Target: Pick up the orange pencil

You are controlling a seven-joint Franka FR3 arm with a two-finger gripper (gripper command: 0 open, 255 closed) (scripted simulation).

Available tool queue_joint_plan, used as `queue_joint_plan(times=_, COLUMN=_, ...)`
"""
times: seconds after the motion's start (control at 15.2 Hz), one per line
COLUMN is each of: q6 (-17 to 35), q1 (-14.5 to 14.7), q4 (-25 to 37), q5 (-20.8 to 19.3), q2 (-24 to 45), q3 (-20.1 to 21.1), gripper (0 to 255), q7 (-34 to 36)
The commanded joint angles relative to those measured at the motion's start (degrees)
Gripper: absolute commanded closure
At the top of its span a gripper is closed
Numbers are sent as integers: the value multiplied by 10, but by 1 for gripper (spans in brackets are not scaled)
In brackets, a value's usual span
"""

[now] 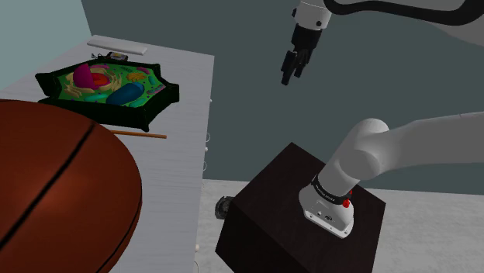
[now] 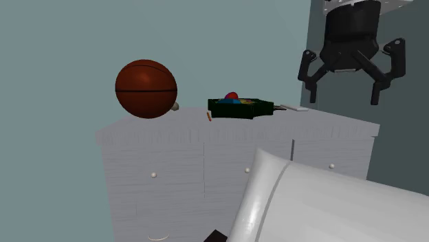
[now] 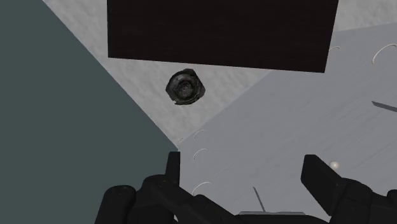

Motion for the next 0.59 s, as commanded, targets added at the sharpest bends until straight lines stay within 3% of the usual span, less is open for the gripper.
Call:
queue_joint_plan(times=0.0, q6=0, q1=0, q4=0, q5=0, q2=0, q3=0, gripper=0, q7=0)
queue_joint_plan(times=0.53, q6=59, q1=53, q4=40, q5=38, q2=89, q3=83, gripper=0, q7=42)
